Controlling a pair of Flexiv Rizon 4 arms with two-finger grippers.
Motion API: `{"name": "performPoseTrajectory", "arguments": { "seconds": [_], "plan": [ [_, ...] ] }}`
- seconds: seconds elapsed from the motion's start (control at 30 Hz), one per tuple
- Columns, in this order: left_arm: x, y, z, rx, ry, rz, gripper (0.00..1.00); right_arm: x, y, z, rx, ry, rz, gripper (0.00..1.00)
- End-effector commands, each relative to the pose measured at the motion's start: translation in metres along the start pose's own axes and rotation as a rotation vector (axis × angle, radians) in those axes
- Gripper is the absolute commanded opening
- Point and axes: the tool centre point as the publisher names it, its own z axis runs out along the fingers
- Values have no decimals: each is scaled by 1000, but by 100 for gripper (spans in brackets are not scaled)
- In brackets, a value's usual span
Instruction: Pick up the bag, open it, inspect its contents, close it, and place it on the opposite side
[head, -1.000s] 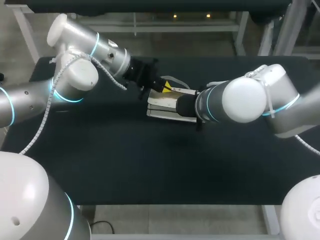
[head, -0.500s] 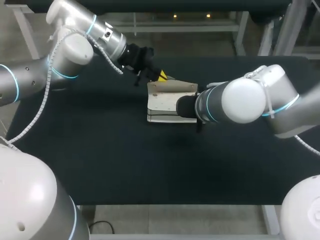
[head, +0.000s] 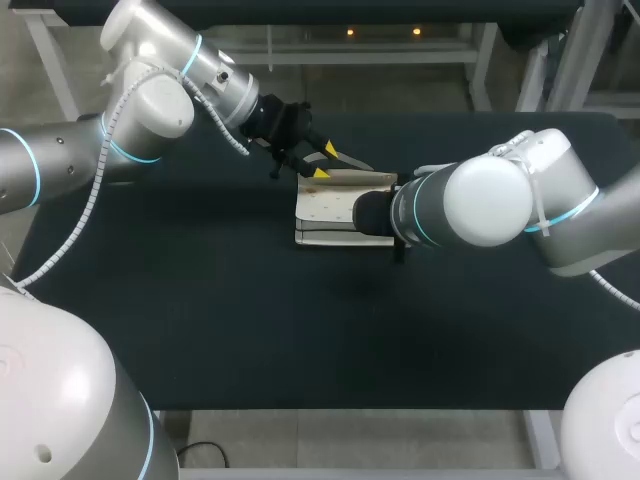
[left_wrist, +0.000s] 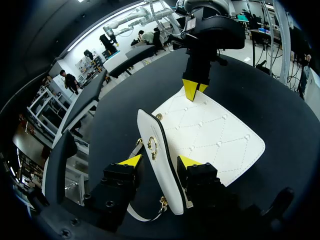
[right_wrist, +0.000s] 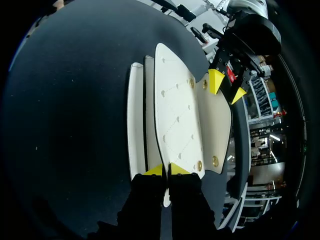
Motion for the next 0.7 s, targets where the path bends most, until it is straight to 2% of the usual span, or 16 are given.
{"name": "performPoseTrajectory", "arguments": {
  "seconds": [0.03, 0.1, 0.3, 0.37, 0.43, 0.7],
  "plan": [
    [6, 0, 8, -23, -86, -15, 91, 4, -4, 0, -15, -94, 0, 0],
    [2, 2, 13, -36, -91, -32, 91, 4, -4, 0, -15, -94, 0, 0],
    [-11, 8, 21, -39, -102, -86, 80, 4, -4, 0, -15, -94, 0, 0],
    [-17, 12, 24, -44, -102, -113, 73, 4, -4, 0, -15, -94, 0, 0],
    [-21, 16, 27, -45, -89, -136, 62, 4, -4, 0, -15, -94, 0, 0],
    [-27, 25, 35, -55, -58, -183, 58, 4, -4, 0, -15, -94, 0, 0]
  ]
}}
